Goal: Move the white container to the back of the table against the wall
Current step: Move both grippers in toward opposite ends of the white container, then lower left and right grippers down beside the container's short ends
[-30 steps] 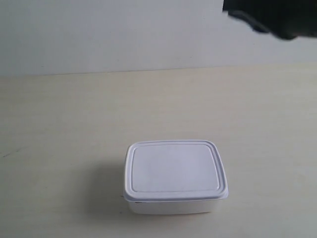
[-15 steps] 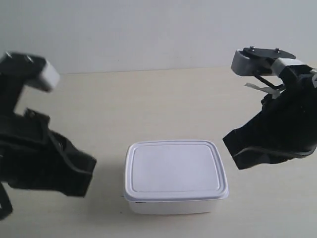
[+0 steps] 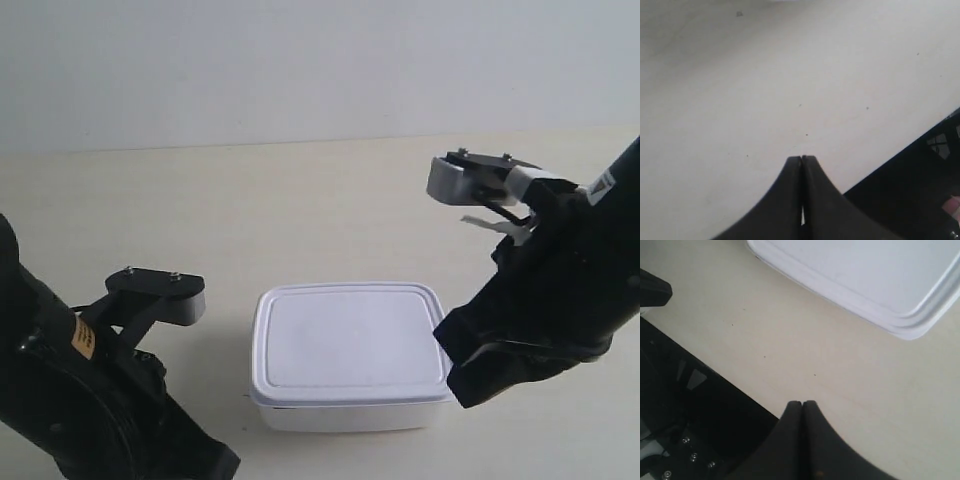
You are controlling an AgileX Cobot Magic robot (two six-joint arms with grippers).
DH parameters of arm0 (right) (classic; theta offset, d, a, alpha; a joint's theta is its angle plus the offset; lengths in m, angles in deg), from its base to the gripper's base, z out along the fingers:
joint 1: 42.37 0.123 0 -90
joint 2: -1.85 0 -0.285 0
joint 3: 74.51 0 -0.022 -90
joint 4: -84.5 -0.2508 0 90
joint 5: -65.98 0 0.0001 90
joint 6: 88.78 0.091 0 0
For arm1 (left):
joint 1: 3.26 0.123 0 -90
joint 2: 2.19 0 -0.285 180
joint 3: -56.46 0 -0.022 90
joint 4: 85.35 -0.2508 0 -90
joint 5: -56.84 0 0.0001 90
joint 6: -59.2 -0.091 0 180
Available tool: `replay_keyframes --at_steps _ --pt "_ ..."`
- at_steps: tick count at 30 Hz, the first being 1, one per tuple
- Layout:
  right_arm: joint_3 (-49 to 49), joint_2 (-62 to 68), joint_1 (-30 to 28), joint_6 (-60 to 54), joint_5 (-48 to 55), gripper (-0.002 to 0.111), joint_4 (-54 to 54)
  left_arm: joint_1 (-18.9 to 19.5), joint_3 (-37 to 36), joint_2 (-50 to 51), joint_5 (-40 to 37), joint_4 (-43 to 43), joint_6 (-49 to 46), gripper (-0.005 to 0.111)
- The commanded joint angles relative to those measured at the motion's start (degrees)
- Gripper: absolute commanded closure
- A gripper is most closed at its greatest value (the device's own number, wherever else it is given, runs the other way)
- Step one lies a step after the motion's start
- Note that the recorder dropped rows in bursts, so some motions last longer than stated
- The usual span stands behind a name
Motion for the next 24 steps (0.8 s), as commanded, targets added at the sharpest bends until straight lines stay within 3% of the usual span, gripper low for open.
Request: replay_keyframes --at_steps 1,6,11,24 --pt "-0.2 2.7 0.1 -2.0 -0.1 0.108 0.3 -0.2 0.0 0.7 1.3 1.1 0.4 0.107" --pt "-0.2 4.9 4.8 -6.6 -3.9 0.108 2.4 -0.2 0.0 1.8 4.5 1.6 -0.2 0.107" --pt "-0.2 9.9 10.4 -5.6 -6.2 0.108 8.5 -0.2 0.0 2.8 7.3 3.0 -6.5 0.107" --pt "-0.2 15.6 10.7 4.2 -14.8 0.108 13.8 -0.2 0.0 8.7 17.1 6.0 -7.8 0.107"
